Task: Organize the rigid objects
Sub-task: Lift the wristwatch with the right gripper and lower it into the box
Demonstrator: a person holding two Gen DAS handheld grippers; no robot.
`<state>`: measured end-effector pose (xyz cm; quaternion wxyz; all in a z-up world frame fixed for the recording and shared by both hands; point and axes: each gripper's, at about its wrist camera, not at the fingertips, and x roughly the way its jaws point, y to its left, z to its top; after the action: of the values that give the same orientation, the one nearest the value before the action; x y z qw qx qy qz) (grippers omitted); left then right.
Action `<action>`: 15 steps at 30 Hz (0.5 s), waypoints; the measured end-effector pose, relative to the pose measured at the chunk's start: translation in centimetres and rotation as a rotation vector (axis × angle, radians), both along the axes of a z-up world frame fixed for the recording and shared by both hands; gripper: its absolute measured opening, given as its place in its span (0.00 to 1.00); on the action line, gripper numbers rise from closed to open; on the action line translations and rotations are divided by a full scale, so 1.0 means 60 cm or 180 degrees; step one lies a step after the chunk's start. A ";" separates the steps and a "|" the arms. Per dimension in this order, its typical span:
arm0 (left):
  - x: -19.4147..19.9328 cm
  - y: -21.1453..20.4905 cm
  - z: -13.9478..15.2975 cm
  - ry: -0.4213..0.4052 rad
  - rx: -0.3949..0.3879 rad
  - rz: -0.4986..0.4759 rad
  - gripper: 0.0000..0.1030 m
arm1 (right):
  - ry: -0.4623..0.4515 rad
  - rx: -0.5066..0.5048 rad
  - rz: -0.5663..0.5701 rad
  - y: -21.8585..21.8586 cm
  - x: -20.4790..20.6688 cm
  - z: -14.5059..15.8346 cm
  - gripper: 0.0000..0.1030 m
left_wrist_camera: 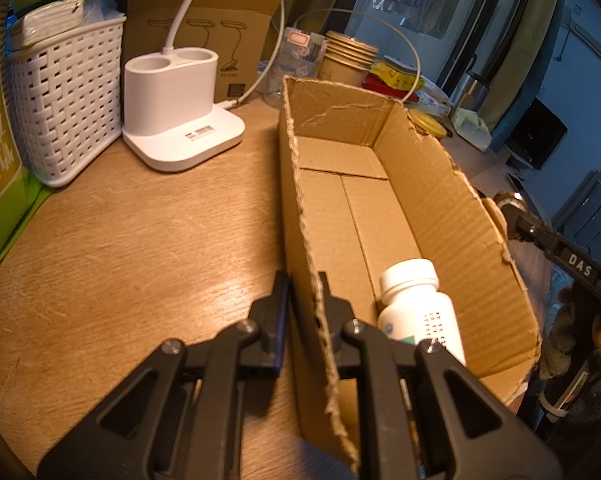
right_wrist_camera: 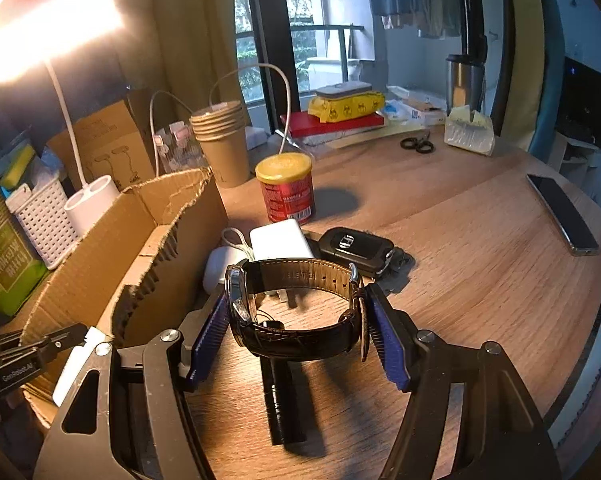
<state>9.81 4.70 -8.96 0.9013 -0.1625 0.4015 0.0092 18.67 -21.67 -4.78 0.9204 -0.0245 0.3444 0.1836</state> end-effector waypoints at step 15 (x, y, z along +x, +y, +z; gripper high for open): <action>0.000 0.000 0.000 0.0000 0.0000 0.0000 0.12 | -0.0305 0.0088 0.0409 0.048 -0.074 0.060 0.68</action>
<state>9.82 4.71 -8.97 0.9013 -0.1625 0.4015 0.0092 14.25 -18.78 -1.16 0.9224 -0.0427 0.2950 0.2456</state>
